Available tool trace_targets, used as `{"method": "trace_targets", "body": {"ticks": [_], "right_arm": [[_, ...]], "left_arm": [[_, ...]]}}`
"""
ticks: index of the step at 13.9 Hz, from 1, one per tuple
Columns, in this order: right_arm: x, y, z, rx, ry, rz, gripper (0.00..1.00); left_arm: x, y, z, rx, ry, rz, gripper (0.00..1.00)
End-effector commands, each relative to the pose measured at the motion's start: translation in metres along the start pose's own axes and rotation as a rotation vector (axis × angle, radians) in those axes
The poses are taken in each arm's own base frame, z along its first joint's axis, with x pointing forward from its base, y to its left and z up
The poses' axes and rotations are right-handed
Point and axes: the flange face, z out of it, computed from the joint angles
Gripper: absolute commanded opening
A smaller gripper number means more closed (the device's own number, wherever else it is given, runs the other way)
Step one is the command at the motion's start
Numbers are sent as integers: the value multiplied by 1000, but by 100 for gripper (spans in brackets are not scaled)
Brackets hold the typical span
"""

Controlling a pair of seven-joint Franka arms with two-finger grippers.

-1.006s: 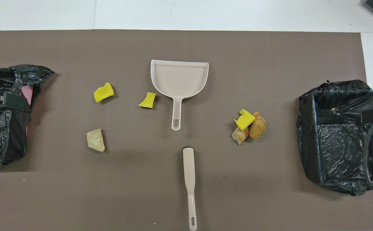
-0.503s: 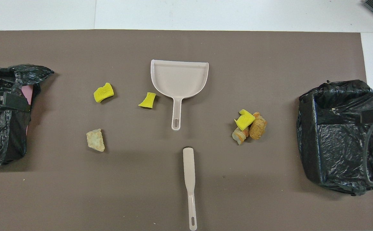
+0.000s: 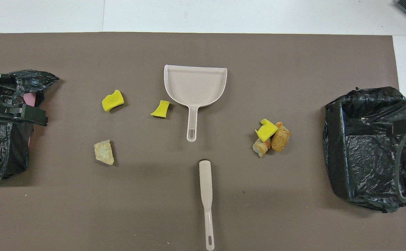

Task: Sweep and dump trash in bin
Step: 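Reach down and grasp the beige brush handle with the left gripper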

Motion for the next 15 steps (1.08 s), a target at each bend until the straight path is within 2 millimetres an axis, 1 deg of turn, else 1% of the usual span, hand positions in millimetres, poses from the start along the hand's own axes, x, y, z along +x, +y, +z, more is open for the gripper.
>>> {"method": "trace_targets", "body": {"ticks": [1,3,4,6,9,11,13,15], "right_arm": [[-1,3,1,-4,13,-28,100],[-2,4,3,-4,8,-26,100],[-2,4,4,-4,7,-28,100],[-2,4,4,-4,7,-28,100],[-2,4,6,-5,-1,-29,100],[-2,4,7,-5,-4,-29,100],[-2,4,7,-5,-2,-31,100],[-2,7,7,-4,1,-55,100]], "left_arm": [[-19,30,22,12,-16,49,100],[-29,59,44,17,-31,98,100],[-36,72,52,20,-18,123,100],[-49,97,73,24,-29,126,100],[-69,145,102,22,-38,181,100],[-84,184,123,22,-30,163,100],[-102,221,148,20,-26,210,100],[-120,255,170,8,-25,191,100]]}}
